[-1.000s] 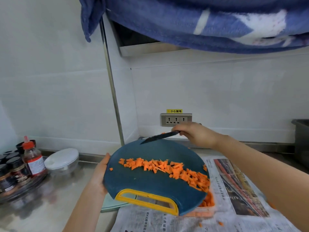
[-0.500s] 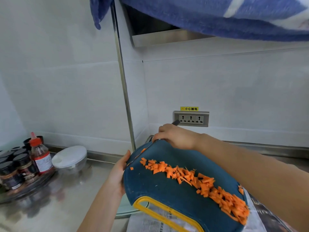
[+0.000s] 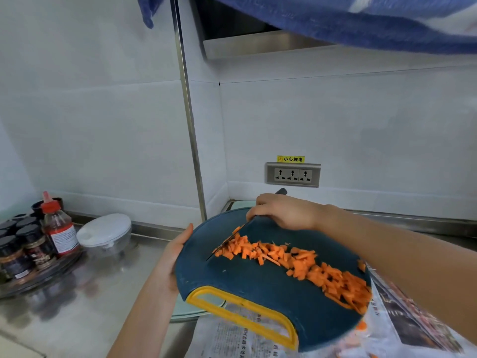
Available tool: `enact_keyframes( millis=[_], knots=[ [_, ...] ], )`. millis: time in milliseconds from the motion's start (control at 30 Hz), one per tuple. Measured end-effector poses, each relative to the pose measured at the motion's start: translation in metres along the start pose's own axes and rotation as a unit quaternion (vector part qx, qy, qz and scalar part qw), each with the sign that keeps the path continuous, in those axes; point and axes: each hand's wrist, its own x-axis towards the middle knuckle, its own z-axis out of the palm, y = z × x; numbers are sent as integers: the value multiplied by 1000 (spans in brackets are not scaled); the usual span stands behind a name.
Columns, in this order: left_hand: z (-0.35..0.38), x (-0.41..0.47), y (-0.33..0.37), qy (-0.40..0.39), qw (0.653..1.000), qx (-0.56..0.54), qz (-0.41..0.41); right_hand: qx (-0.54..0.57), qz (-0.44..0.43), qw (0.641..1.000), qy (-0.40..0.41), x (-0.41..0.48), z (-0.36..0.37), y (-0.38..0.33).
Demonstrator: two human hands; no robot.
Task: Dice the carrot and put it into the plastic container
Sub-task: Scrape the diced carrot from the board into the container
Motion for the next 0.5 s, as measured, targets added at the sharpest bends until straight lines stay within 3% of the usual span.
enact_keyframes(
  millis=[500],
  knots=[
    [-34,-14,-12,99,995,-12,24,-24,-2,1000,-16,-49,5,18]
  ],
)
